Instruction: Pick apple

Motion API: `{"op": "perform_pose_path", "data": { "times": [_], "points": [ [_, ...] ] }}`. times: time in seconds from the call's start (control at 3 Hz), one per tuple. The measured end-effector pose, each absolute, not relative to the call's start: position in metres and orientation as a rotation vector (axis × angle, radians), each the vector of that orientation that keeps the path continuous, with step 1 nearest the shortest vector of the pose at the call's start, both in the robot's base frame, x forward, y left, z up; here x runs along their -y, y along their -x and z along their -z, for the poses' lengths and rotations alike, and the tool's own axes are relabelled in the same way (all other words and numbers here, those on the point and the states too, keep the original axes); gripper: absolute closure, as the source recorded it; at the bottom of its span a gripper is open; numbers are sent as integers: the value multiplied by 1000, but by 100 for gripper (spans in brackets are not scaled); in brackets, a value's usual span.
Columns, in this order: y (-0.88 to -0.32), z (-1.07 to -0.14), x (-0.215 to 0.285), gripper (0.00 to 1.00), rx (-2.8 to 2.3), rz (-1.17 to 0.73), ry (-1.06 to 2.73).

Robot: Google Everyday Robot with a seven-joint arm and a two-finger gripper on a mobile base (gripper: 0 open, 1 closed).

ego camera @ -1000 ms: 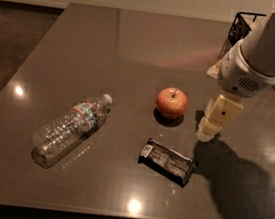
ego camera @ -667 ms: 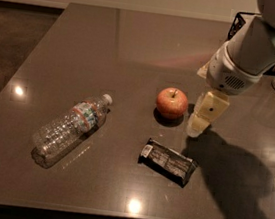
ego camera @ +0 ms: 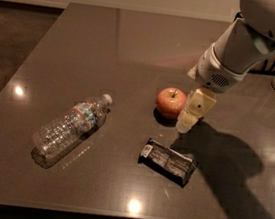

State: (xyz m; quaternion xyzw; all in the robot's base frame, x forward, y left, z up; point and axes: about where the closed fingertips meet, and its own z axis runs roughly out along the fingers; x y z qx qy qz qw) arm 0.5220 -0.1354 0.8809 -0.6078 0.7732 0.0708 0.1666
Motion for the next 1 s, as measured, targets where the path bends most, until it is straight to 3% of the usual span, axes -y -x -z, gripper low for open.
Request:
{"op": "perform_pose_path", "data": {
  "times": [0.67, 1.0],
  "points": [
    [-531, -866, 123, 0, -2218, -245, 1748],
    [-534, -859, 113, 18, -2222, -280, 1756]
  ]
}}
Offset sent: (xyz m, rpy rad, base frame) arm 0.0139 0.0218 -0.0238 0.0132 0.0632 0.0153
